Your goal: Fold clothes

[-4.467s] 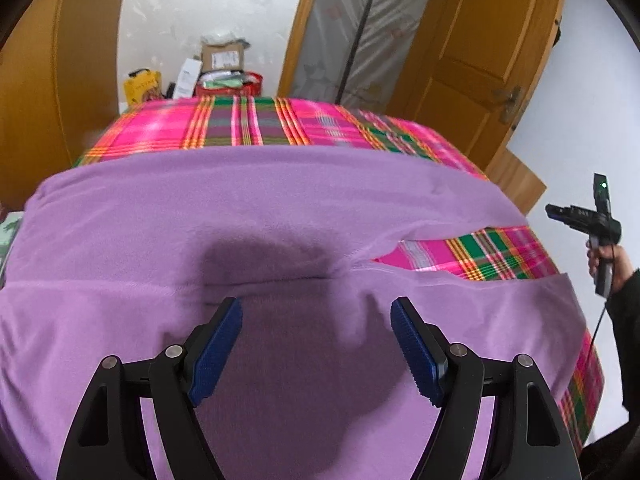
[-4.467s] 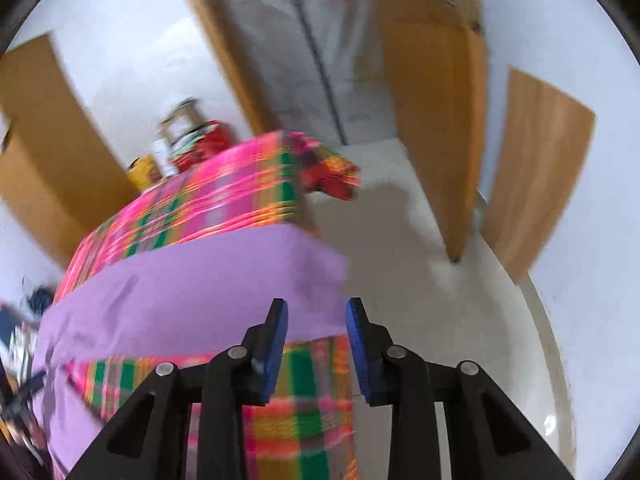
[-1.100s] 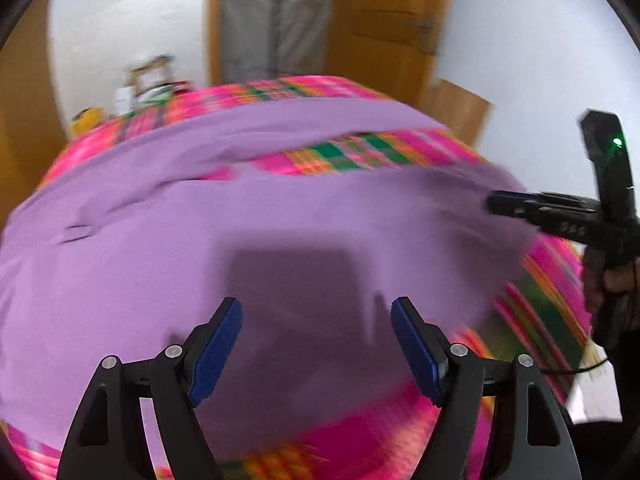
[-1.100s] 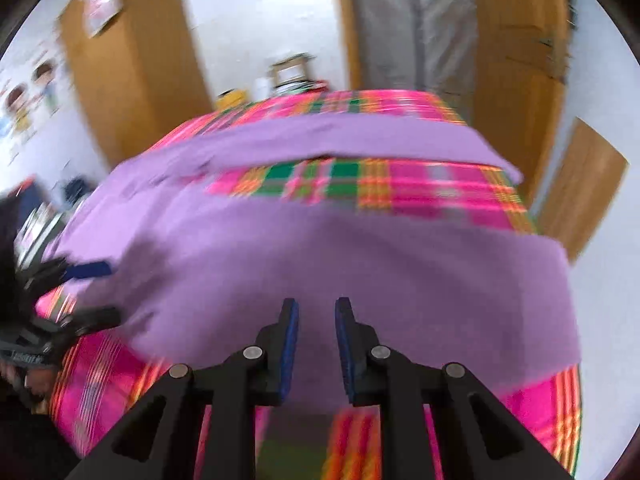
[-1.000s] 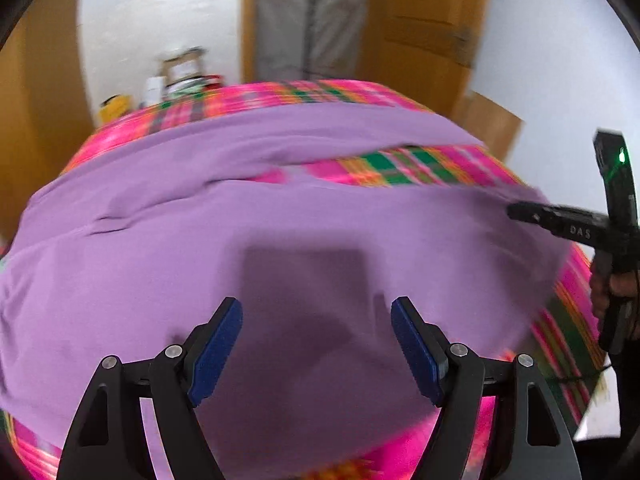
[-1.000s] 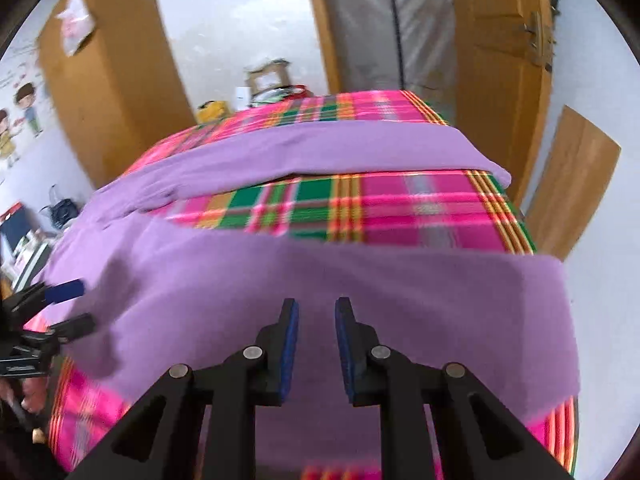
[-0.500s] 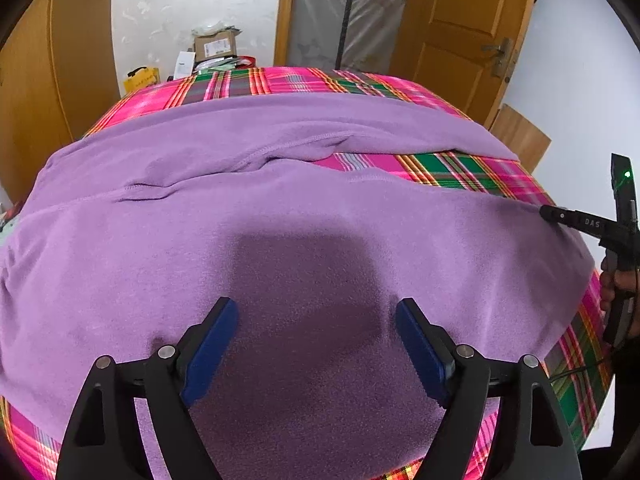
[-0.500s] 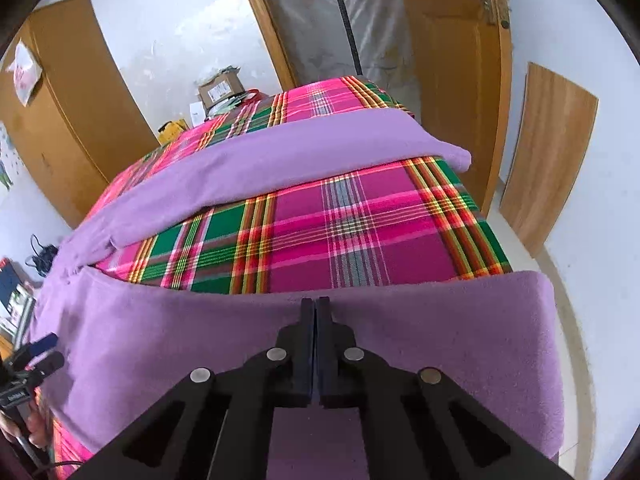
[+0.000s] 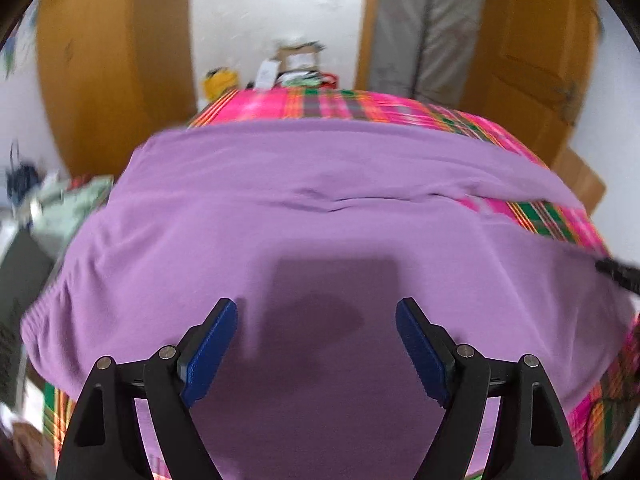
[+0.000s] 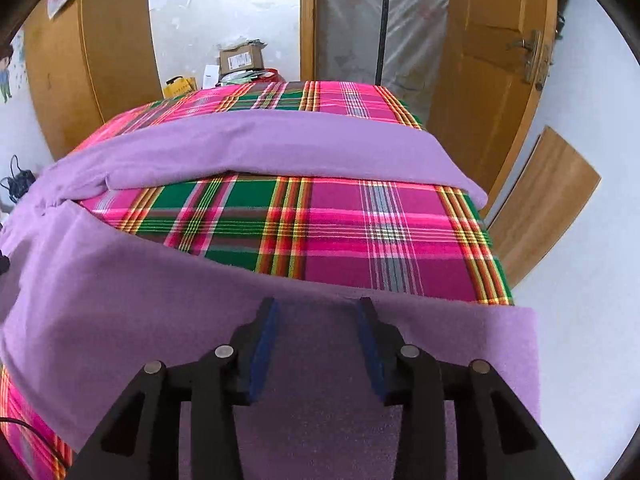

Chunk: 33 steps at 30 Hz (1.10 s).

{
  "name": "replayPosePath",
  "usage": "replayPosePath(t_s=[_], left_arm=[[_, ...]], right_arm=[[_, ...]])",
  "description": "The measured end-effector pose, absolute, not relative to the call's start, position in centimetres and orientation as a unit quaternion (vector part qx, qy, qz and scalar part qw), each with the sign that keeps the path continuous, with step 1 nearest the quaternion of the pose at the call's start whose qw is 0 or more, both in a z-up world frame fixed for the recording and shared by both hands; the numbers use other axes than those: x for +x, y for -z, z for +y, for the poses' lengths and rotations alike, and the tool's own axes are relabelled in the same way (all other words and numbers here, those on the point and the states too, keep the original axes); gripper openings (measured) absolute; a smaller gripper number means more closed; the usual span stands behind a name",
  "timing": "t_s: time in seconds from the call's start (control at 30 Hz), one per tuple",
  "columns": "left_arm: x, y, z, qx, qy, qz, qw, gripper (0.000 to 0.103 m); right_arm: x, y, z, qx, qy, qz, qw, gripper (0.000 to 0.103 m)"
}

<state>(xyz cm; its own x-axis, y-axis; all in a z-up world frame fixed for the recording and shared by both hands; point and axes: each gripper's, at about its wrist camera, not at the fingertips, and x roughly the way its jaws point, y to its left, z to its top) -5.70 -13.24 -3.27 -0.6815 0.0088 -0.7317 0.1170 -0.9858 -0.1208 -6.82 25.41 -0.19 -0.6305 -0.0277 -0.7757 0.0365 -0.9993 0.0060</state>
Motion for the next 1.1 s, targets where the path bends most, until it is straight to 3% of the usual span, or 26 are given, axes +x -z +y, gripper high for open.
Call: replayPosePath(t_s=[0.13,0.47,0.67,1.1], left_arm=[[-5.5,3.7,-15.6,0.393,0.908,0.147,0.009,0.083],[-6.0,3.9,-13.8,0.413,0.905,0.093,0.032,0.086],[-6.6,4.6,-12.0,0.441,0.896,0.032,0.043,0.102],[-4.4,2.3,-13.8,0.398,0.916,0.055,0.021,0.102]], right_arm=[[-6.9,0.2,25.6,0.429,0.903,-0.001,0.025,0.045],[-6.9,0.2,25.0,0.429,0.903,0.02,0.014,0.045],[-7.0,0.2,24.7,0.429,0.903,0.024,0.012,0.046],[-7.0,0.2,24.4,0.426,0.904,0.039,0.0,0.049]])
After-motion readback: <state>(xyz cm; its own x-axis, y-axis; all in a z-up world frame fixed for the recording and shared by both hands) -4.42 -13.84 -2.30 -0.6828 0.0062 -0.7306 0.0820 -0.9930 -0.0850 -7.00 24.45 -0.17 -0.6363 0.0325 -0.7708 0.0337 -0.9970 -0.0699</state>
